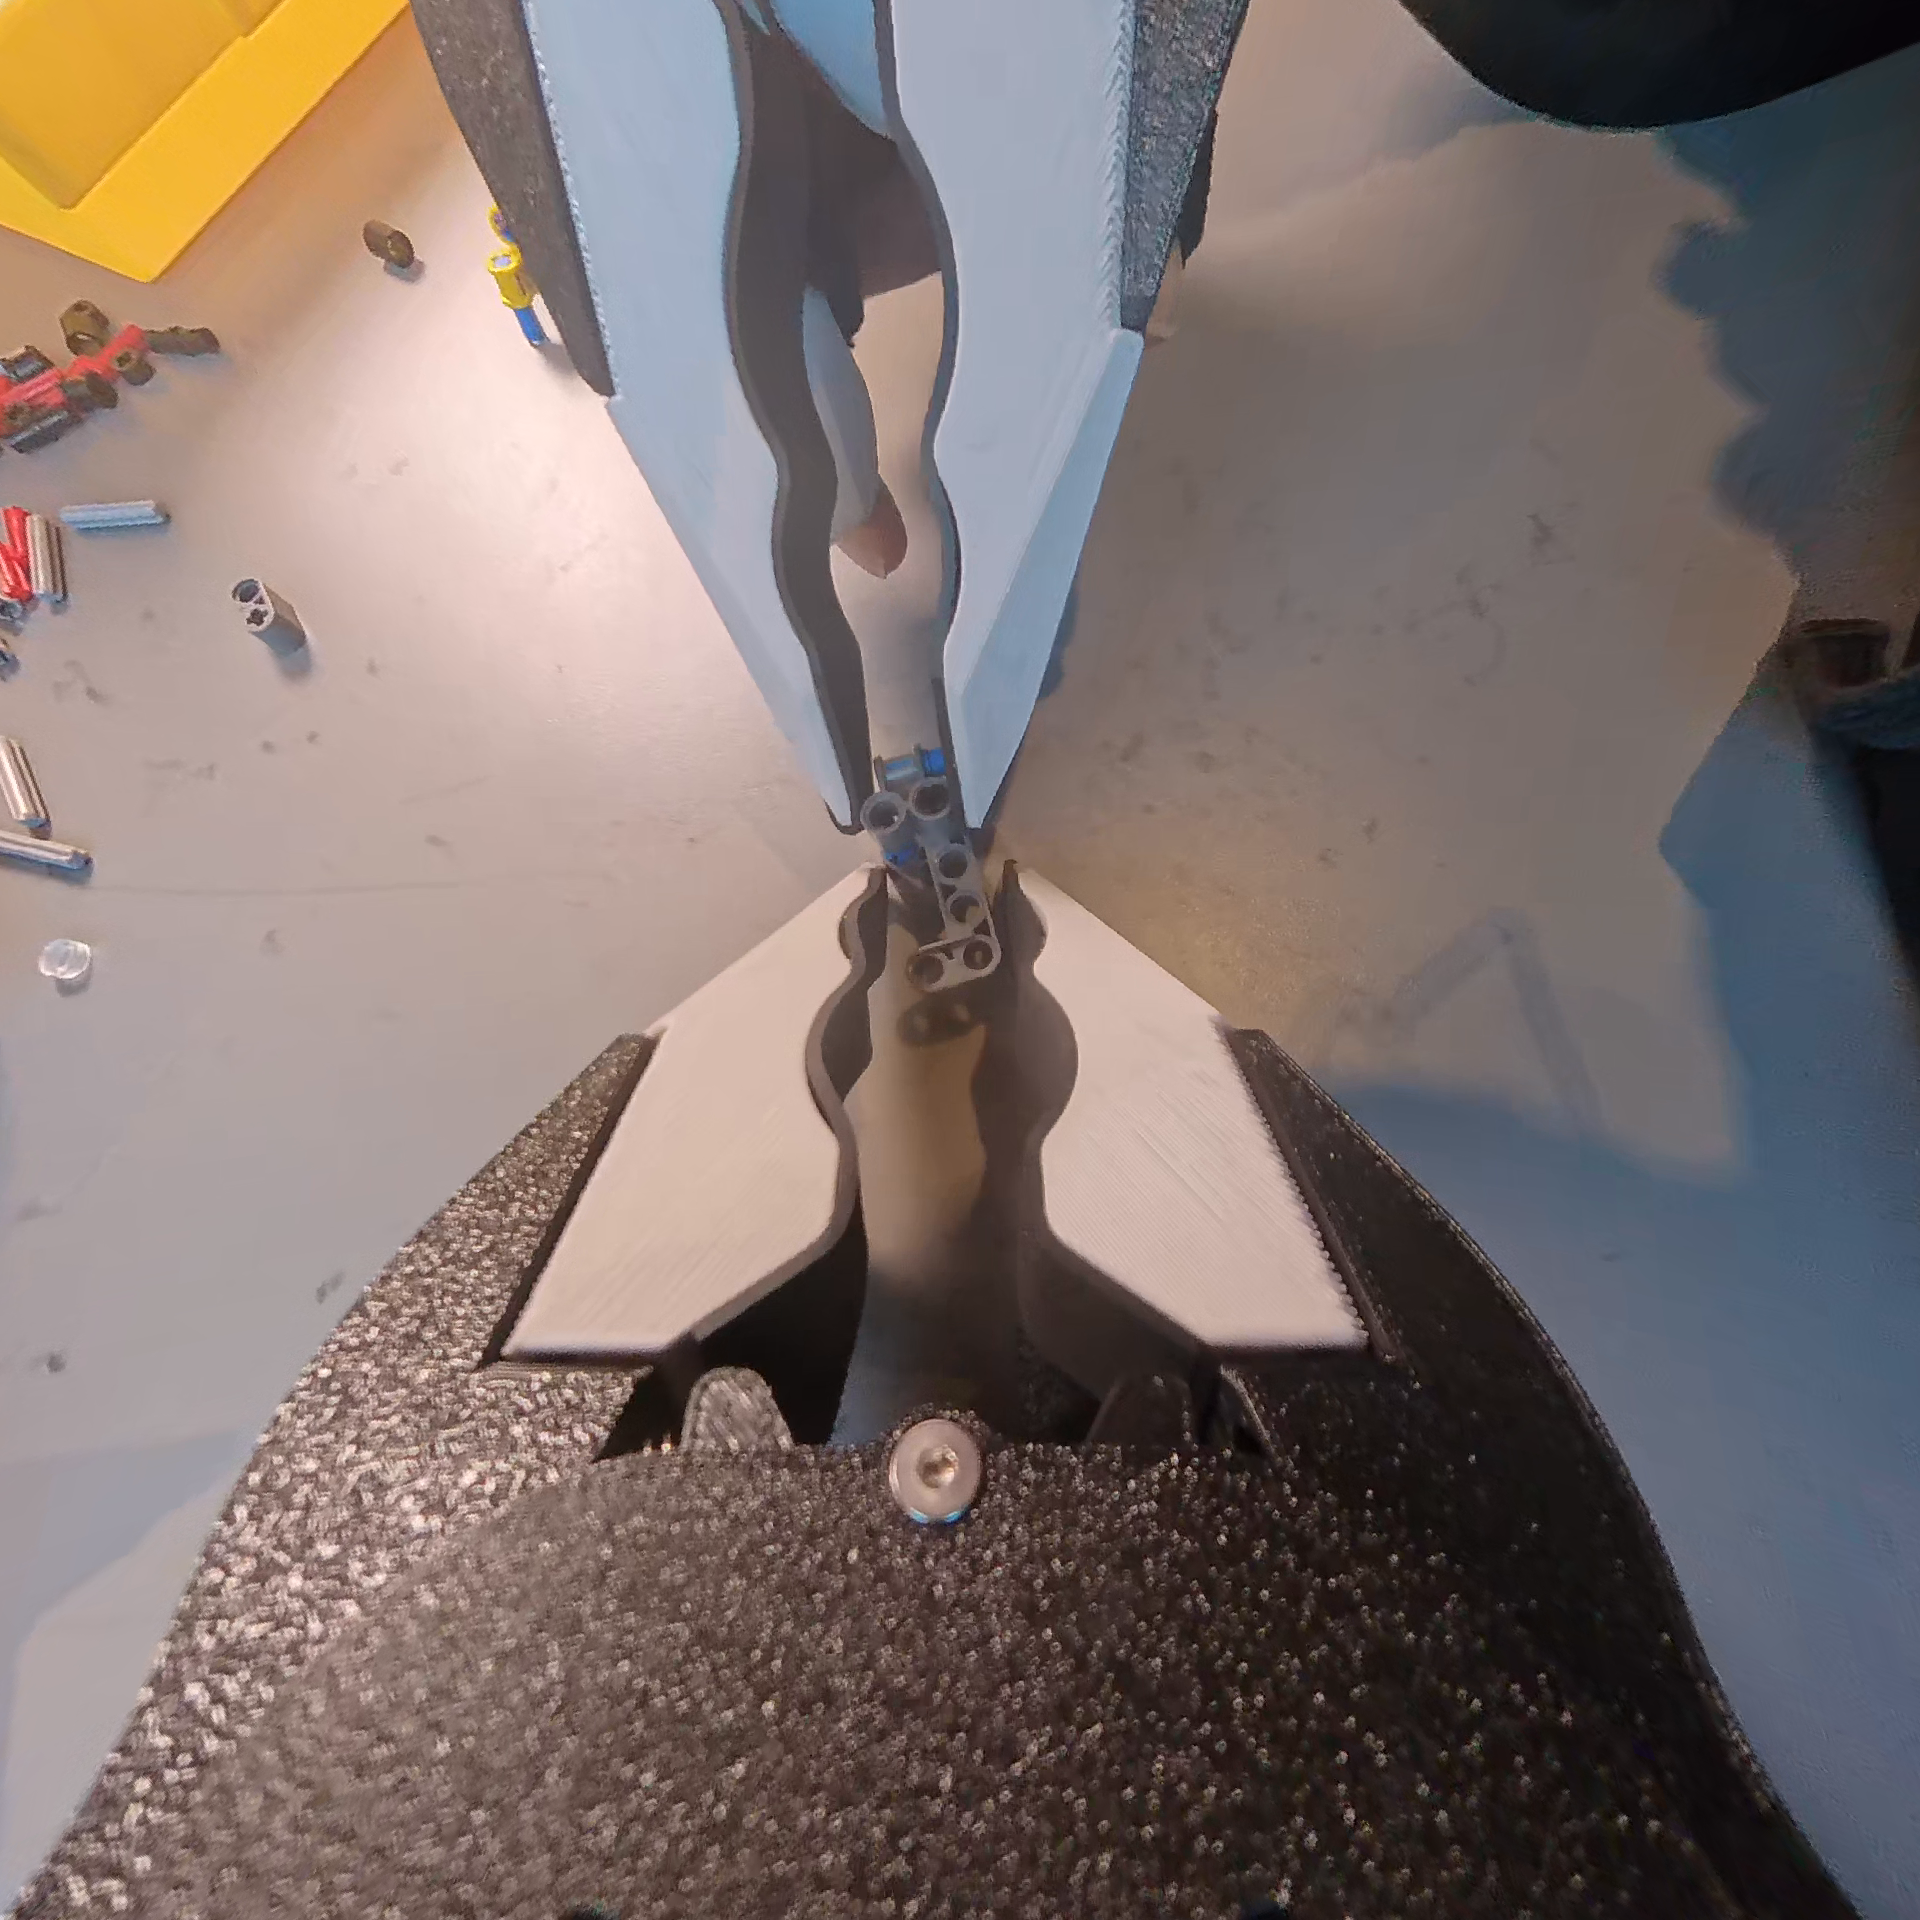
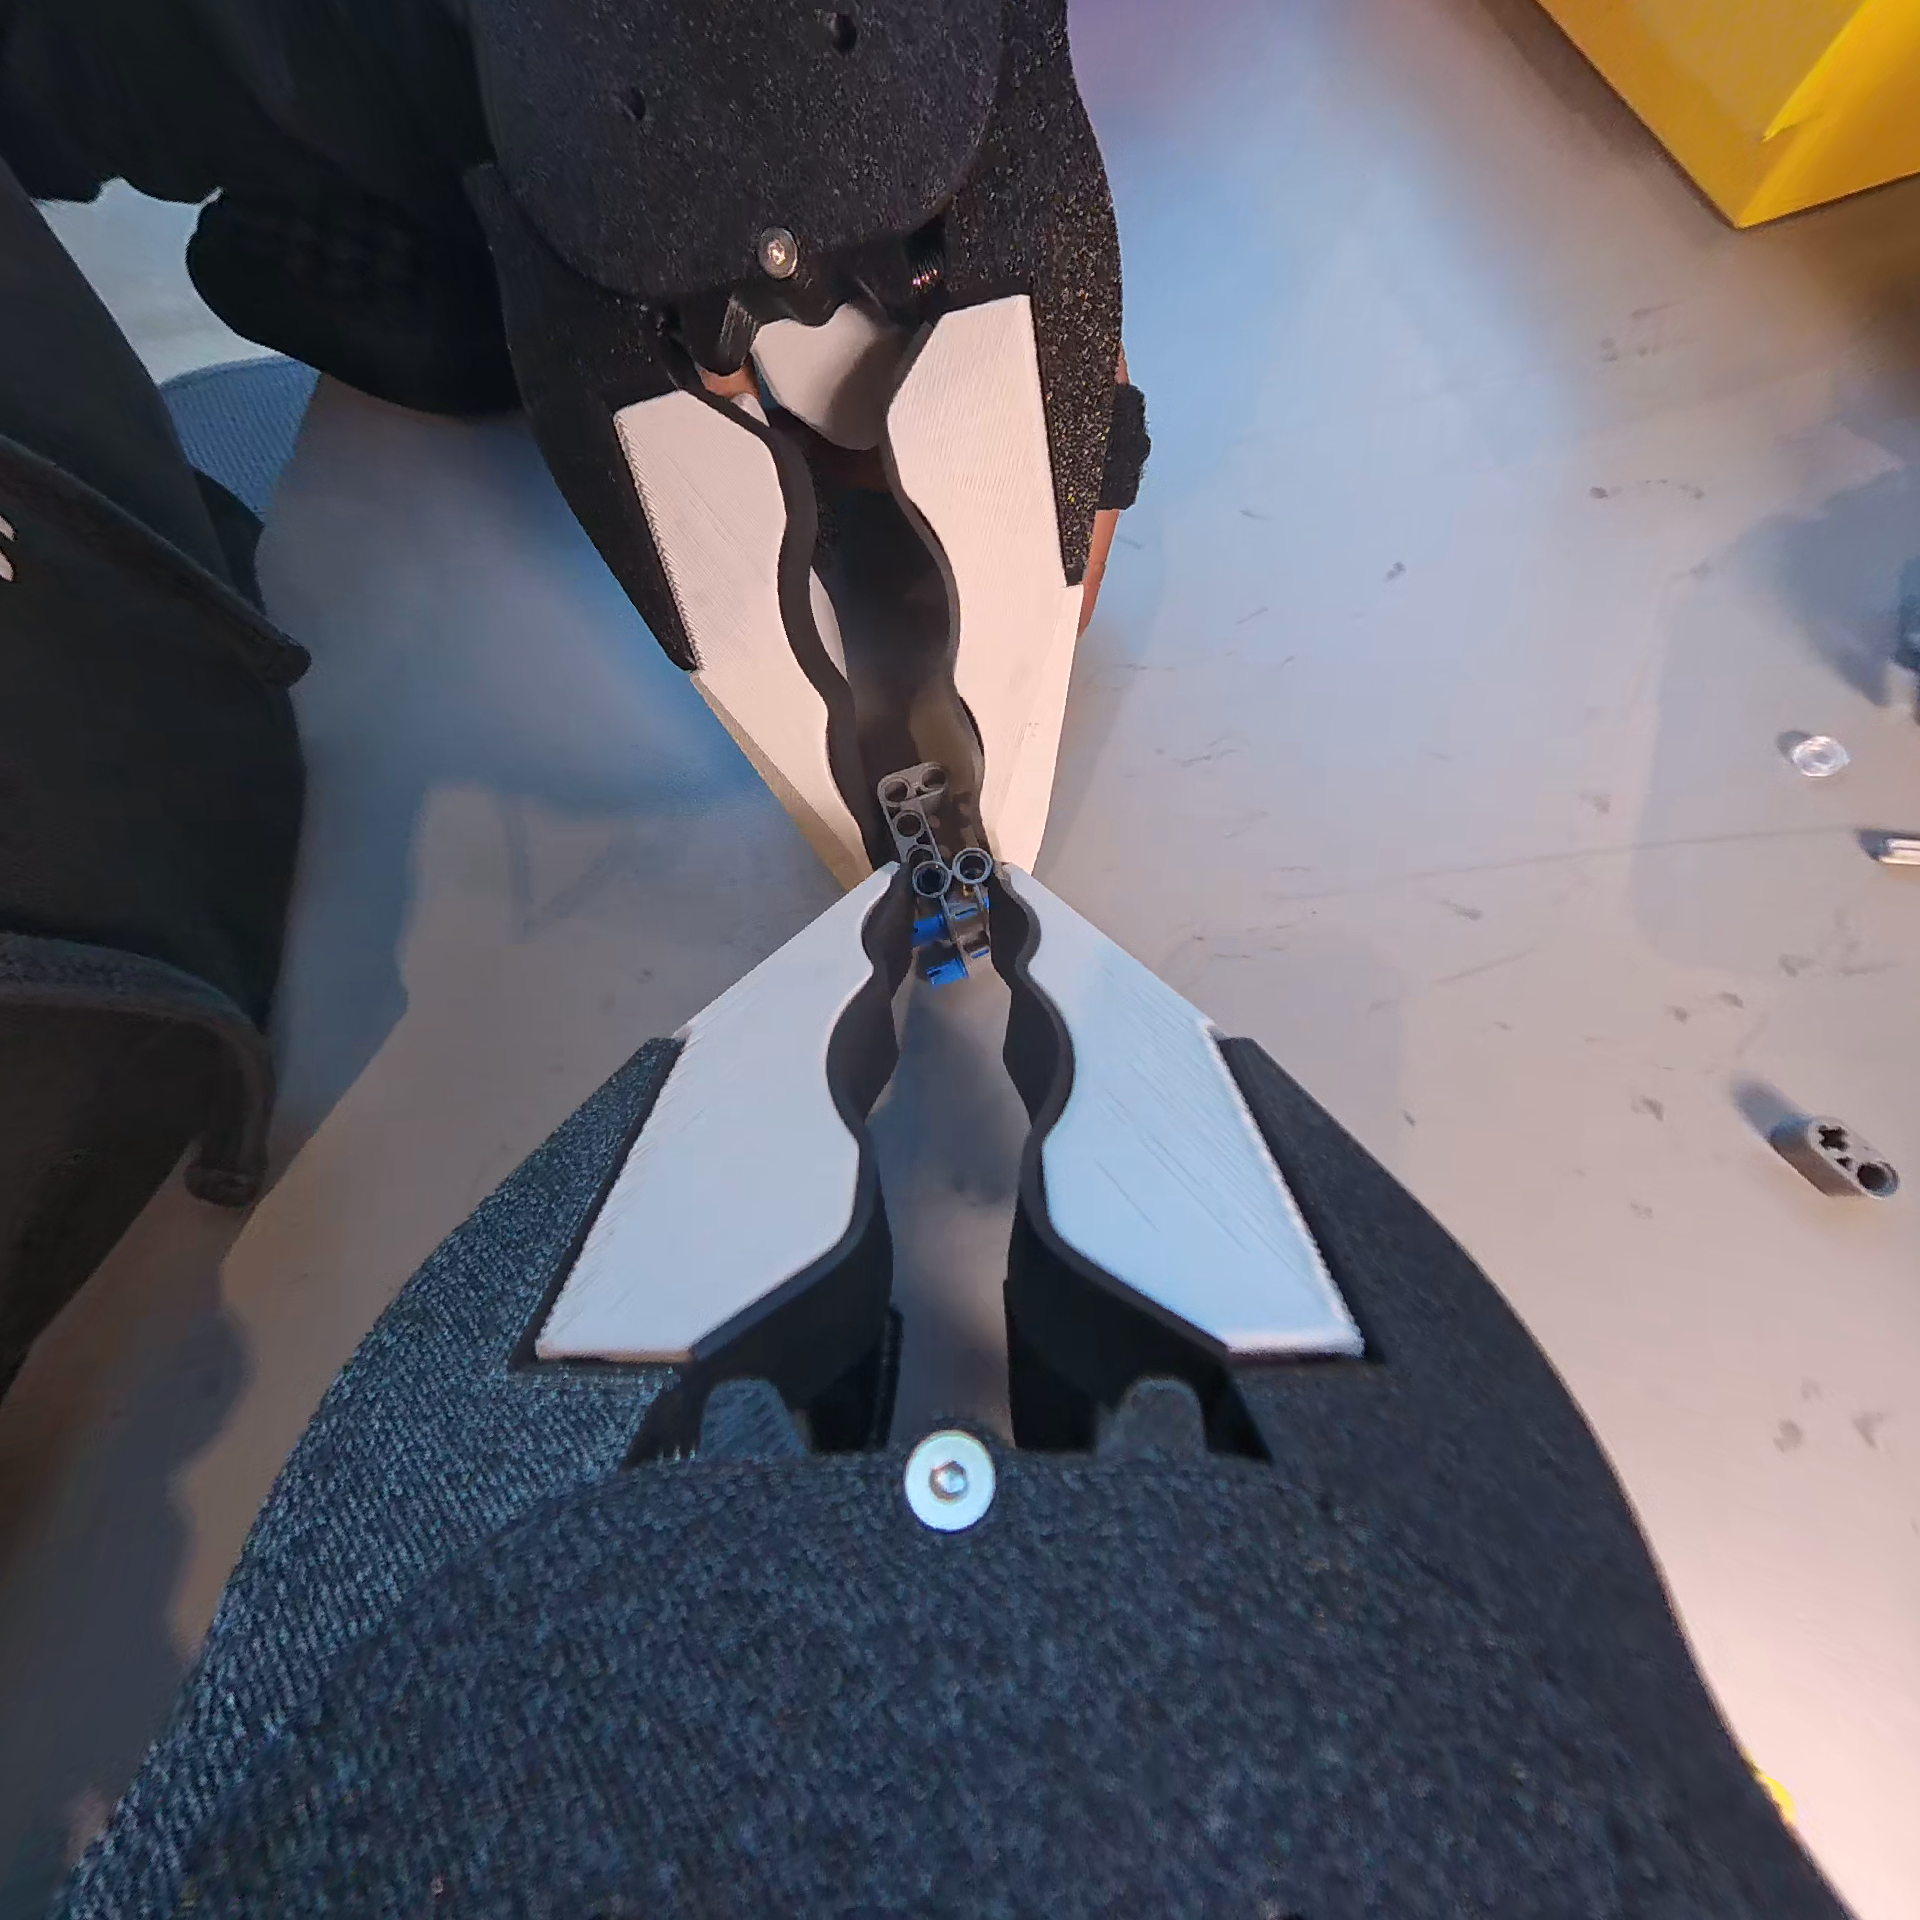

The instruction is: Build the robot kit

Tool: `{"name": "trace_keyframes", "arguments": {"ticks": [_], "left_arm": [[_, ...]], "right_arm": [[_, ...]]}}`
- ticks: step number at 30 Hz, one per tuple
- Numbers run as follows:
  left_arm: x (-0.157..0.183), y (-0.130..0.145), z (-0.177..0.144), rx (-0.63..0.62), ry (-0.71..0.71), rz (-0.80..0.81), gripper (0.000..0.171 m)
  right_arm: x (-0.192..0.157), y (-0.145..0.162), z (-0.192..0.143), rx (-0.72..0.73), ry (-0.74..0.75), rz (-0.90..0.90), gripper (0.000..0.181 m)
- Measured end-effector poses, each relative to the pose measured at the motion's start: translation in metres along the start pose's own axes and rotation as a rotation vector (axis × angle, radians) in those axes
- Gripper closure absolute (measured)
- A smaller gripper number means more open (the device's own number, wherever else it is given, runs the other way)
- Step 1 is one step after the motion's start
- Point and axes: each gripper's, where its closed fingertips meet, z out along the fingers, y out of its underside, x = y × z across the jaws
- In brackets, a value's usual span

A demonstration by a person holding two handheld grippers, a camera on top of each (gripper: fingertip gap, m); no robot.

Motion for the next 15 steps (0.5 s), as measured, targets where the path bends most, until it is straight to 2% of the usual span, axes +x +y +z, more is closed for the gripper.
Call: {"name": "trace_keyframes", "arguments": {"ticks": [11, 15], "left_arm": [[0.0003, -0.0006, 0.0008, -0.001, 0.003, -0.005, 0.151], [-0.0003, -0.0002, 0.0004, 0.000, 0.006, 0.000, 0.149]], "right_arm": [[-0.0003, 0.0023, -0.0011, -0.009, 0.012, -0.019, 0.167], [0.0017, 0.0043, 0.0005, -0.019, -0.004, 0.046, 0.168]]}}
